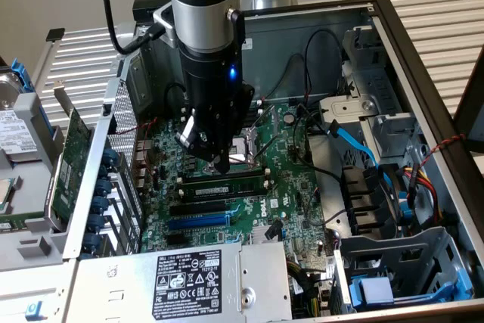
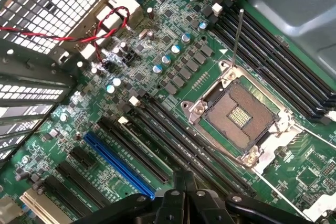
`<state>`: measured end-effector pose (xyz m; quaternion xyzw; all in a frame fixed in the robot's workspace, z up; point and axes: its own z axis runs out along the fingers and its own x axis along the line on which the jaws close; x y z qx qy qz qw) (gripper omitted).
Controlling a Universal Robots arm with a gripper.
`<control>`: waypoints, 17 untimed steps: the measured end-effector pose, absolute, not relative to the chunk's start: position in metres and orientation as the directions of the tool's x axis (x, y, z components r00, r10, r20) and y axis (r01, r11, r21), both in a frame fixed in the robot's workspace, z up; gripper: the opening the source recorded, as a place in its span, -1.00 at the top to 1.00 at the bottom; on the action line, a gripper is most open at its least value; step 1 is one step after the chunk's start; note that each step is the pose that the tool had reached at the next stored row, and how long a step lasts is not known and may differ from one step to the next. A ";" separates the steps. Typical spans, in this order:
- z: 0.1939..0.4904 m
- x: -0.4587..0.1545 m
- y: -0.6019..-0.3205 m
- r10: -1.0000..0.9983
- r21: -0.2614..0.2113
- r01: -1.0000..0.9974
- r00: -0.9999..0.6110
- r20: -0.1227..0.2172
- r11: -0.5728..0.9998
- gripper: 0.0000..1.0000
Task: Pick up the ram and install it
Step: 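Press down the ram until it locks into place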
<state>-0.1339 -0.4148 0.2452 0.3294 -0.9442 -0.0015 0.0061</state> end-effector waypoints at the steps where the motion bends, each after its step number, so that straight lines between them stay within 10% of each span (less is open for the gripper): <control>1: 0.245 -0.134 -0.415 -0.612 0.007 -0.612 -0.791 0.011 0.791 0.79; 17: 0.245 -0.134 -0.415 -0.471 -0.017 -0.471 -0.882 0.025 0.882 0.79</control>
